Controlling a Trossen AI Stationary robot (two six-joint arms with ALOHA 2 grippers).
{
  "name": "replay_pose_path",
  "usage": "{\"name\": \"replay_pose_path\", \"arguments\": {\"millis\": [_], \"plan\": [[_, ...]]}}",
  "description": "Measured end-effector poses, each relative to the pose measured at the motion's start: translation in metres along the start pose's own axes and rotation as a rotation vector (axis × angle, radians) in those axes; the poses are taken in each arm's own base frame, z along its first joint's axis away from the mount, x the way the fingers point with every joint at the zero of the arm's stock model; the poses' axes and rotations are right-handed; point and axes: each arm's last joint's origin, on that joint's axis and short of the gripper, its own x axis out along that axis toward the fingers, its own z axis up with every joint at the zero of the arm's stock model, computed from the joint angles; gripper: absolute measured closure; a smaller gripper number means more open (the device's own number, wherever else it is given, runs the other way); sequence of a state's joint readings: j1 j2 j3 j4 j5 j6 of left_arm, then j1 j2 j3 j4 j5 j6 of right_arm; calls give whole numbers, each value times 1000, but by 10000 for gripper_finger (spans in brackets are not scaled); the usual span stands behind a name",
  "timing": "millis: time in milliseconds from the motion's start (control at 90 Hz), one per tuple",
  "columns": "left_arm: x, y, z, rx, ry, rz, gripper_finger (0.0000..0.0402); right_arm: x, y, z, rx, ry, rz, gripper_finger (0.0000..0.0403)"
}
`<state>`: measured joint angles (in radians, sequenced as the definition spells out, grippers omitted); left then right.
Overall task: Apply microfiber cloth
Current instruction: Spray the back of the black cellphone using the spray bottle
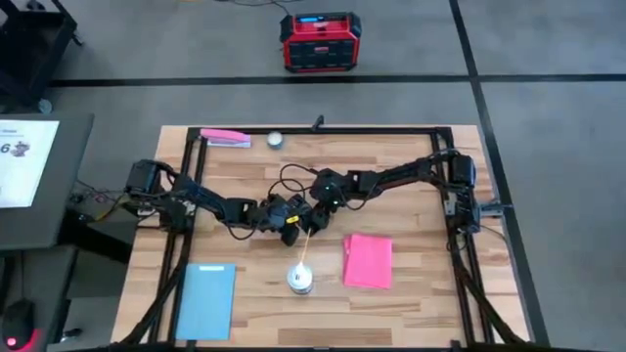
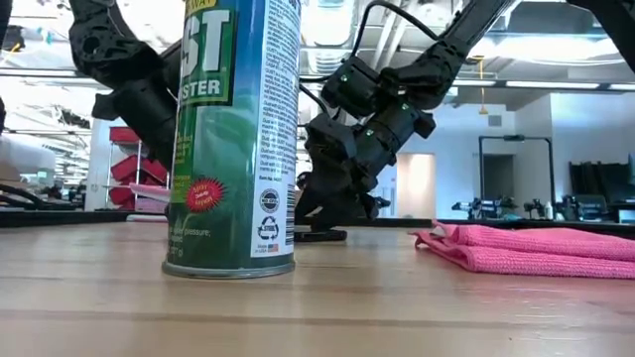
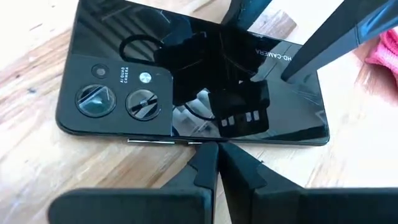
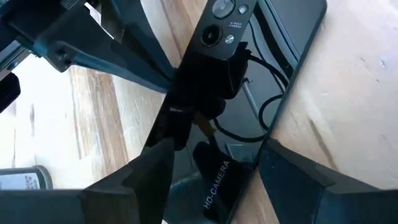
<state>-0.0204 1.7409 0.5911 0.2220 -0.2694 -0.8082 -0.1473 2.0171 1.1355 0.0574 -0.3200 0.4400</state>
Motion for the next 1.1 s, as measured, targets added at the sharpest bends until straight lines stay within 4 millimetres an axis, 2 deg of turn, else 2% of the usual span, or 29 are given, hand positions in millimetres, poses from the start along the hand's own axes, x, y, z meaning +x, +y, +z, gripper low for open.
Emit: {"name": "replay_pose_path", "arguments": {"millis": [322, 633, 722, 889, 989, 1100], "plan": [[0, 15, -9, -70, -43, -28, 401, 2, 7, -3, 14, 3, 17, 189], [1, 23, -9, -81, -74, -18, 401, 5, 16, -9, 54, 35, 41, 194], [1, 25, -8, -83, -92, 2, 401, 7, 25, -11, 39, 57, 117, 201], [2, 26, -6, -89, -115, 20, 401, 9, 44, -4, -39, -38, 215, 223], [4, 26, -7, -99, -122, 23, 401, 10, 42, -4, -42, -60, 176, 238], [6, 26, -8, -98, -122, 21, 401, 10, 35, -10, -66, -9, 114, 251]]}}
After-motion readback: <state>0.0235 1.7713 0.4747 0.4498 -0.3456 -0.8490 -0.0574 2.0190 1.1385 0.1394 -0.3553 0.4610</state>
